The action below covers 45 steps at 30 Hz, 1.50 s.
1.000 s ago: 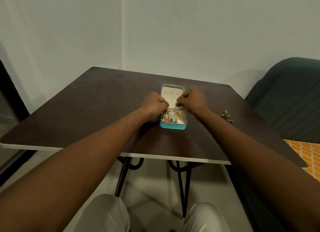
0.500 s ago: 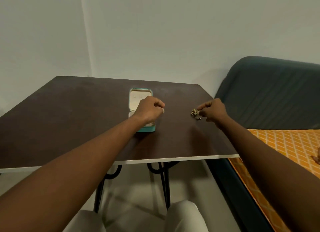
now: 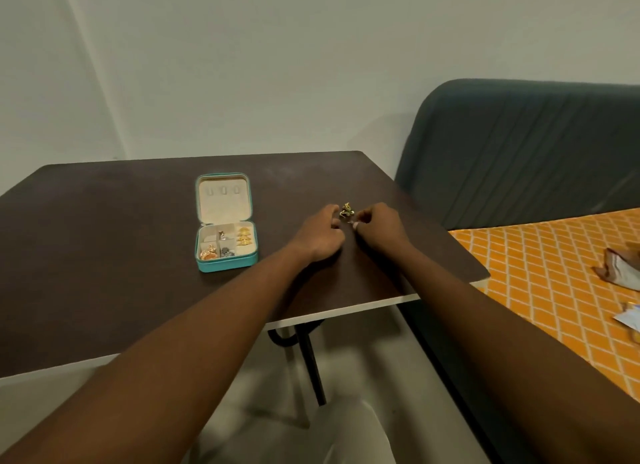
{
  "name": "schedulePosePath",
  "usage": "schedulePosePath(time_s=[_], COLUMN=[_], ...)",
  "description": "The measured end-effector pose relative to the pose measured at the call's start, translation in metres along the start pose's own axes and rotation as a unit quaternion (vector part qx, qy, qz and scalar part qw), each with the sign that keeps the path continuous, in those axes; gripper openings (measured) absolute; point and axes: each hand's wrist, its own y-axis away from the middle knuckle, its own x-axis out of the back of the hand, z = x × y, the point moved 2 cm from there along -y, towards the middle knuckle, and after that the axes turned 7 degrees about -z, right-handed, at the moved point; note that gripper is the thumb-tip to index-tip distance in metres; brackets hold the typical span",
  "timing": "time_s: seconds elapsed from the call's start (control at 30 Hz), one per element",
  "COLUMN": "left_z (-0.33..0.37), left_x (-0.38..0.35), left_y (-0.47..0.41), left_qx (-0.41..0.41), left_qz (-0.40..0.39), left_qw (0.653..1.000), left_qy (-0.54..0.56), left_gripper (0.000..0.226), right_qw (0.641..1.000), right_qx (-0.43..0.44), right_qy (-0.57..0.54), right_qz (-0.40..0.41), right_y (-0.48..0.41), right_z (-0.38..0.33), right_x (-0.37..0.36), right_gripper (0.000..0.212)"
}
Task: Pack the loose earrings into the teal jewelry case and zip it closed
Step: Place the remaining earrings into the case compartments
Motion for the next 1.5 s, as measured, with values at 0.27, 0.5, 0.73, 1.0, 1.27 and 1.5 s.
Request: schedulePosePath(time_s=[0.27, 0.5, 0.73, 1.0, 1.27, 1.5], left_z=[-0.019, -0.016, -0.013, -0.007, -0.025, -0.027], left_x=[-0.017, -0.015, -0.012, -0.005, 0.030, 0.092], left_y=[-0.002, 0.010, 0.022, 0.033, 0.054, 0.074], left_qx=[-0.056, -0.067, -0.049, -0.090, -0.011, 0.068], left_qz=[0.094, 0.096, 0.036, 0.050, 0.172, 0.175], left_qw=[0.988, 0.986, 0.998, 0.973, 0.936, 0.891], left_qy=[-0.105, -0.117, -0.033, 0.205, 0.306, 0.415], left_gripper=[0.058, 0.056, 0.066, 0.057, 0.021, 0.017], right_qw=[0.995, 0.985, 0.993, 0.968, 0.923, 0.933], right_qx=[0.054, 0.112, 0.111, 0.064, 0.062, 0.134], right_qy=[0.078, 0.130, -0.027, -0.239, -0.380, -0.333], right_qz=[0.034, 0.023, 0.004, 0.044, -0.013, -0.034], right_y=[0.001, 0.015, 0.025, 0.032, 0.040, 0.034], right_z=[0.004, -0.003, -0.002, -0.012, -0.066, -0.117], right_x=[-0.014, -0.021, -0.015, -0.013, -0.022, -0.040], right_gripper=[0.013, 0.011, 0.015, 0.020, 0.024, 0.021])
